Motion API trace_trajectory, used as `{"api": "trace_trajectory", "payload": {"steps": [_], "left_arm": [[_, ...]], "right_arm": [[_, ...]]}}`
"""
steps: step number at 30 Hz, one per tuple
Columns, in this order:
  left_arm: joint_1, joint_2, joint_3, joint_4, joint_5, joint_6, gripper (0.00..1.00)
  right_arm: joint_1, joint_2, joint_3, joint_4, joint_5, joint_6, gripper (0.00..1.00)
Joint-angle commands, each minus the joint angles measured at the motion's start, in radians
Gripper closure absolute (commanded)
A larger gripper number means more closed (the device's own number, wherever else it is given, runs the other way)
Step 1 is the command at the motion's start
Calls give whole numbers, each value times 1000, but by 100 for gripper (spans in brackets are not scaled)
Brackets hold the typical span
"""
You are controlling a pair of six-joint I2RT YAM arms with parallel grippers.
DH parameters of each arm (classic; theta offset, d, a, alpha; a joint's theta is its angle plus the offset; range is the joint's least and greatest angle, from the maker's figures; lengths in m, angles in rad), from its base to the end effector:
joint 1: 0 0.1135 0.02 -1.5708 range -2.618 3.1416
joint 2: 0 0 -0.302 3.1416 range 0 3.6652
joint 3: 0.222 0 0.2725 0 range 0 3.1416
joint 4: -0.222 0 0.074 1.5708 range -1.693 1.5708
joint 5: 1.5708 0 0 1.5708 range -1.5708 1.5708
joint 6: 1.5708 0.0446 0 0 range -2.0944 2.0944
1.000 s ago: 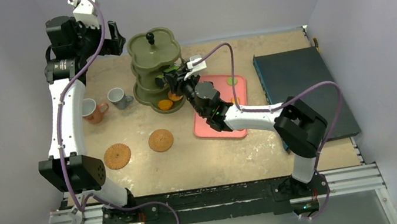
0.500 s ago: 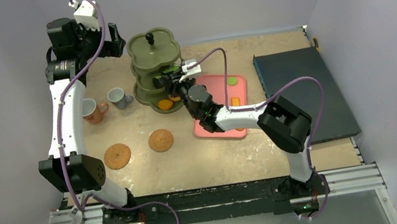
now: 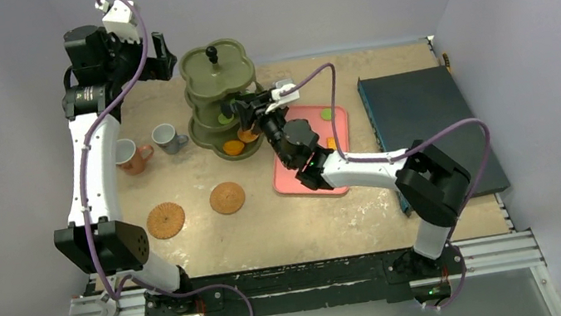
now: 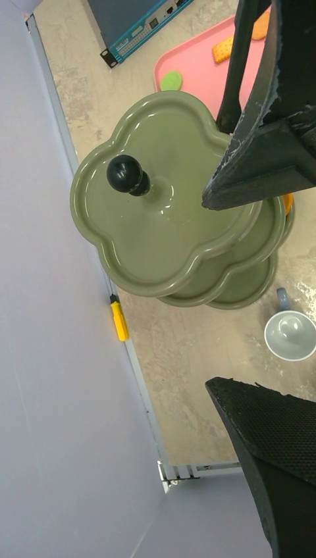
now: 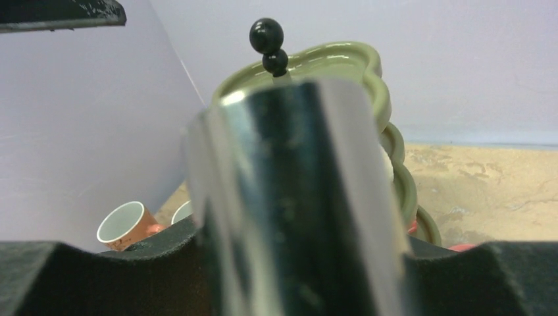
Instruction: Serve the afternoon tea
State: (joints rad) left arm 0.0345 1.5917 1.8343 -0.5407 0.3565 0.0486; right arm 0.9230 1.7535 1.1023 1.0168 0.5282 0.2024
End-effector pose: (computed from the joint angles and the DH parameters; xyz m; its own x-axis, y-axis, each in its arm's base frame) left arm 0.3809 -0.0024 0.5035 -0.2786 0.0359 -0.9597 0.3150 0.9474 -0.0559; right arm 0.2760 0.3275 0.3373 0.1300 0.4595 -0.8786 -0.4398 0.8209 0.3642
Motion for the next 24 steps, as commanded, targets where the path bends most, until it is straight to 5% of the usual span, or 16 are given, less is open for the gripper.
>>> {"api": "trace_trajectory", "payload": {"steps": [1,24], "left_arm": [[10,-41,-4,27,16,-4,1],[11,-33,1,19,3,5,1]], "right_arm": [[4,-28,-2,35,3,-23,47],[8,56,46,25,-44,0,65]]}}
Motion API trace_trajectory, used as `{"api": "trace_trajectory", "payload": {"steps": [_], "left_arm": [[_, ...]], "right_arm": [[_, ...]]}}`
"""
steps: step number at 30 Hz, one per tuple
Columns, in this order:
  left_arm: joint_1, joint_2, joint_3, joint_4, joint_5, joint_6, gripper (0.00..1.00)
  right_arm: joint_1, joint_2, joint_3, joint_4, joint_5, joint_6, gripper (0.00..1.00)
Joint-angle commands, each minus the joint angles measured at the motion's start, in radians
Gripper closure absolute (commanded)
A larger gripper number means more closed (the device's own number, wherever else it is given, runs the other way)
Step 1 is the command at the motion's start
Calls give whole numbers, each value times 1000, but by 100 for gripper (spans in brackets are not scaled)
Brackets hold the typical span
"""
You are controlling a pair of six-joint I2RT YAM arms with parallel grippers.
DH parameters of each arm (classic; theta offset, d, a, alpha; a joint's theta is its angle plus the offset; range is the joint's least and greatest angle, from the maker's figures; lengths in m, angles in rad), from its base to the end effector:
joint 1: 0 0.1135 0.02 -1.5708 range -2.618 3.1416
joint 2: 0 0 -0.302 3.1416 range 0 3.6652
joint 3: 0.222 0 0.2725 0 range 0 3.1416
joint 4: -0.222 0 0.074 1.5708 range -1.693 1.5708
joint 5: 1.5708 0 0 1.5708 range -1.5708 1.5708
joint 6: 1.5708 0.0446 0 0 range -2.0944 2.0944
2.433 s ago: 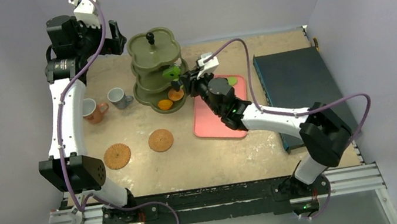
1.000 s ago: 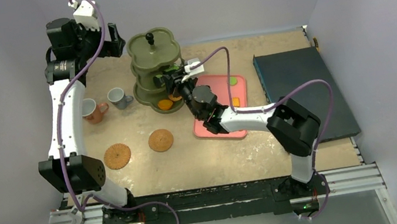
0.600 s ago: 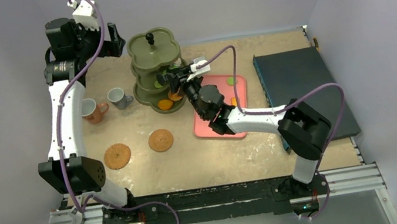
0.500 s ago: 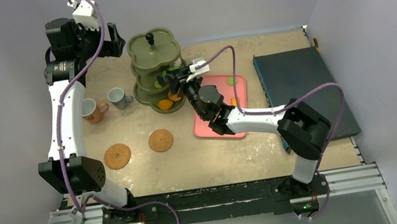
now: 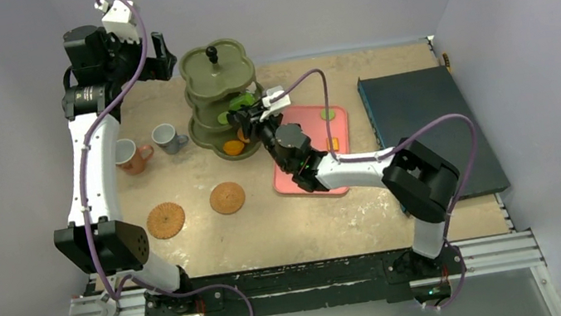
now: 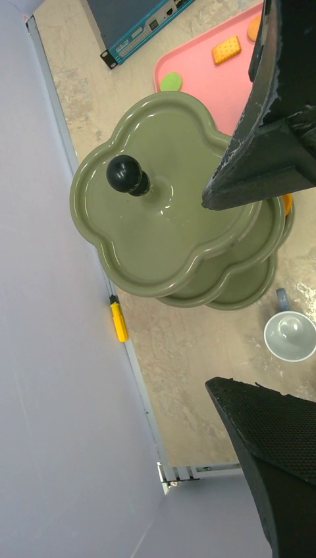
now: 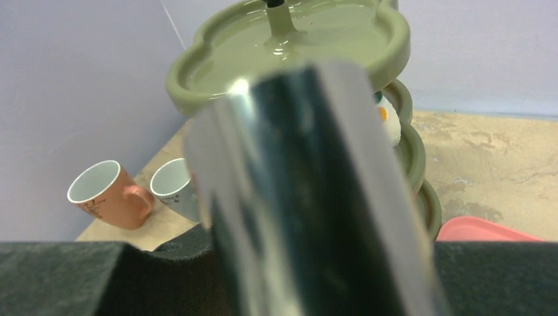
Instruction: Serve the afternoon tea
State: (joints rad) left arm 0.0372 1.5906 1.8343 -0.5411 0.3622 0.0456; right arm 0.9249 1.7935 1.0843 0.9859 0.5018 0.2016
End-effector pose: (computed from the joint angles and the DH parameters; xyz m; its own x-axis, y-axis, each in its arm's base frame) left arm 0.3804 -0.0017 0.5039 -0.2787 0.0323 -0.9598 0.3168 0.9466 -0.0601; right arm 0.2797 0.3355 0.3114 0.0767 0.3934 -0.9162 -0.4460 0.8354 0.3214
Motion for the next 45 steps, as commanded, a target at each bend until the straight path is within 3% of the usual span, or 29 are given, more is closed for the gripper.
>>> {"api": "trace_trajectory", "payload": {"steps": [1,13,21,30,45], "left_arm": [[9,-32,-1,20,-5,9,1],[14,-37,-23,25,-2,17,1],[17,-38,-18,29,13,7,1],[18,-44,-11,10,14,13,1],[18,-46,-6,10,17,14,1]], "right_arm": [[6,25,75,54,-22,4,65],[7,57,126,44,-30,-4,66],[-24,-147,-109,18,43,-17,64],[-186,-340,-370,-108,143,50,63],[-372,-196,-365,-66,184,7,47]]}}
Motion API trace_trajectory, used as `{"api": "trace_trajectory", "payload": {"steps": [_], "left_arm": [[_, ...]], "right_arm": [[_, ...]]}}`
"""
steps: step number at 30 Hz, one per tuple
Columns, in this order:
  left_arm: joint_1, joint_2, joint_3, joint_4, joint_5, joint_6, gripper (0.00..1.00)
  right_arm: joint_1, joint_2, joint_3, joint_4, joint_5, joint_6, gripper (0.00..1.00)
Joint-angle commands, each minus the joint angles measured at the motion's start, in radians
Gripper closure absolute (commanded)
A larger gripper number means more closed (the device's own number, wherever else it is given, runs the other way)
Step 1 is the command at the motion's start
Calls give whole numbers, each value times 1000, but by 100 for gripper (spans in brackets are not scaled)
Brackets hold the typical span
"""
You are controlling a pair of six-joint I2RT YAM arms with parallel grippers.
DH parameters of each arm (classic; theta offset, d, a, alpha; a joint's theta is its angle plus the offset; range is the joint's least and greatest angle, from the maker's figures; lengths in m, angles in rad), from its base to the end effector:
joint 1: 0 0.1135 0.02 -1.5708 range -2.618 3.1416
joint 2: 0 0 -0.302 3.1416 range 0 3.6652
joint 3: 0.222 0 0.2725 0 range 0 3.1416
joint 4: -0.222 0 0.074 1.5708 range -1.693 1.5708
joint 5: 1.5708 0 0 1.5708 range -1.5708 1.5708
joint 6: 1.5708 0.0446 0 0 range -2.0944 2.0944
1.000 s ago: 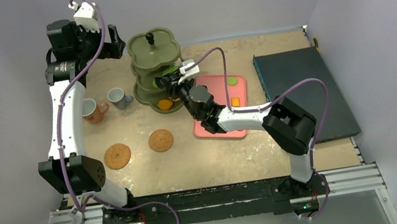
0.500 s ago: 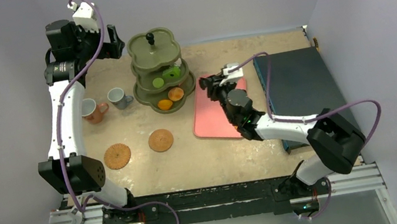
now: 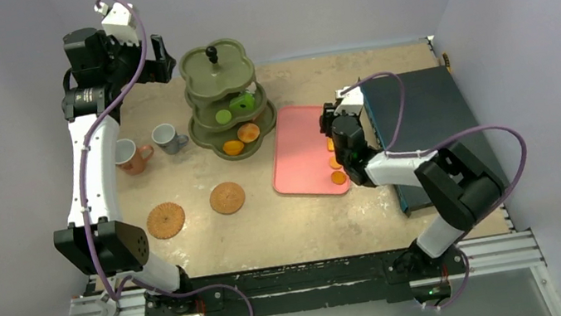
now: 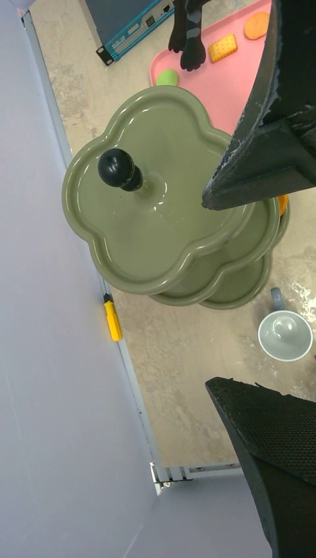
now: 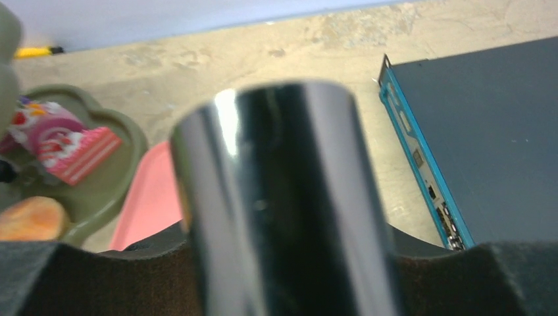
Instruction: Serve the afternoon tea
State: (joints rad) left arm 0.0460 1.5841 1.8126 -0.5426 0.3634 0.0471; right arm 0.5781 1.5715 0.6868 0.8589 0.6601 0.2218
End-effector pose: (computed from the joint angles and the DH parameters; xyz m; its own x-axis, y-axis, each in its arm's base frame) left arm 0.3797 0.0016 0.4984 -0.2944 0.0305 -0.9552 0.3089 0.9489 -0.0649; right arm 0.3032 0.1652 0.2450 -0.0031 0.2055 -0.9787 0.0845 0.9752 0.2045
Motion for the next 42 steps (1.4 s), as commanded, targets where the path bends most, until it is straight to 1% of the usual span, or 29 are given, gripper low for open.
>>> {"api": "trace_trajectory", "payload": {"steps": [1,10,18,25,27,30,33,37,42], "left_arm": [[10,-39,15,12,15,14,1],[10,-32,20,18,14,16,1],[11,-27,30,21,12,18,1],[10,-25,29,26,18,12,1],[10,-24,30,25,19,10,1],[11,-24,30,26,19,7,1],[11,-27,29,27,15,5,1],[11,-28,24,24,10,5,1],[11,-31,15,24,2,9,1]], "right_arm": [[-32,39,39,65,22,-13,46],[-72,148,104,122,-22,-29,46],[-87,225,156,137,-46,-46,46],[-96,254,168,129,-60,-45,47],[-96,256,166,128,-64,-49,50],[-97,247,166,135,-63,-77,60],[-93,214,153,160,-52,-105,68],[-81,124,140,141,-67,-105,73],[-38,-8,191,48,-106,-112,74]]}}
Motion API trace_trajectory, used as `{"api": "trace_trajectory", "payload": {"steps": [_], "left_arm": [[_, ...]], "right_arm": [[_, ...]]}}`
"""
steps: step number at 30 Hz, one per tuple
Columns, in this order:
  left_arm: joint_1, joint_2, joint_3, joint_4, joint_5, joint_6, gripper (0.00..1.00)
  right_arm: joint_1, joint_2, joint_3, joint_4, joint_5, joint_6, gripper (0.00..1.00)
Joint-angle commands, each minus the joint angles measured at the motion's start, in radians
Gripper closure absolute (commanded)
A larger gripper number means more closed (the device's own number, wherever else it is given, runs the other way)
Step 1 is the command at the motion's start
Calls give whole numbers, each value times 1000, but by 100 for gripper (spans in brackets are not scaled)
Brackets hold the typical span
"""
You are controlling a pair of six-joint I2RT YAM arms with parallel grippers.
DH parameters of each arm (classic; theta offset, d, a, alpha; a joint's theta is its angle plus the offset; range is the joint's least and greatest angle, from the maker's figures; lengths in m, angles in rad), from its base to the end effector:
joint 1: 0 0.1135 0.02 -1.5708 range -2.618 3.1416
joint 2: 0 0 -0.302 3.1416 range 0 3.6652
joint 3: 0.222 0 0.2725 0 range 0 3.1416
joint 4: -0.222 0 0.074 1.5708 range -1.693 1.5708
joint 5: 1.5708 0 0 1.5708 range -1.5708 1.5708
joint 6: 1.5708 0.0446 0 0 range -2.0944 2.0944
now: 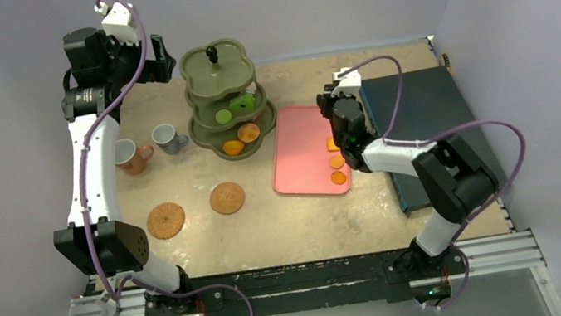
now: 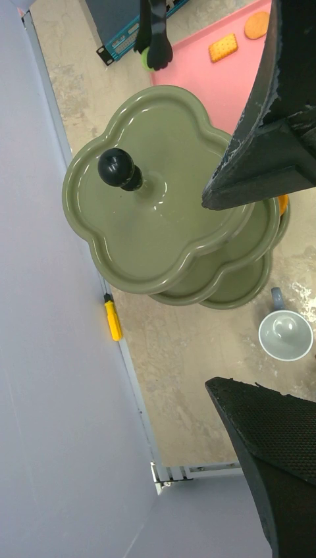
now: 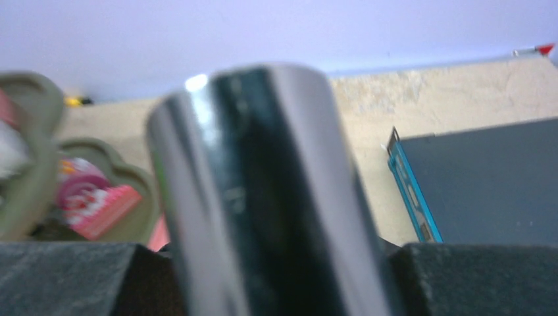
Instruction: Serve the afternoon tea
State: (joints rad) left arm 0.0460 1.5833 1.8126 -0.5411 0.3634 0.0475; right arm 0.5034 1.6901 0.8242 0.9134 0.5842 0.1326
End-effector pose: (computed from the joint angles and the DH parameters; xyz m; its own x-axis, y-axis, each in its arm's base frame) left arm 0.3794 0.0016 0.4988 -0.2921 0.0310 -0.9559 0.3092 0.9489 -0.0637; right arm 0.3491 0.1642 0.2550 0.0518 0.1544 -0.9866 0.0740 0.9847 0.1580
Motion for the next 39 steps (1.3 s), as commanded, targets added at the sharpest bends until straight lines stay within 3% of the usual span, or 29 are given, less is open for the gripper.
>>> {"api": "trace_trajectory", "payload": {"steps": [1,7,17,39], "left_arm": [[11,-32,16,21,2,8,1],[12,-40,13,17,1,4,1],[20,-60,-7,16,1,5,1],[45,-78,-15,11,25,8,1]], "right_arm": [[48,-148,75,-27,-44,-25,75],[136,-172,331,-174,-131,-49,74],[225,18,750,-385,-267,-52,74],[261,98,802,-405,-270,-54,69]]}}
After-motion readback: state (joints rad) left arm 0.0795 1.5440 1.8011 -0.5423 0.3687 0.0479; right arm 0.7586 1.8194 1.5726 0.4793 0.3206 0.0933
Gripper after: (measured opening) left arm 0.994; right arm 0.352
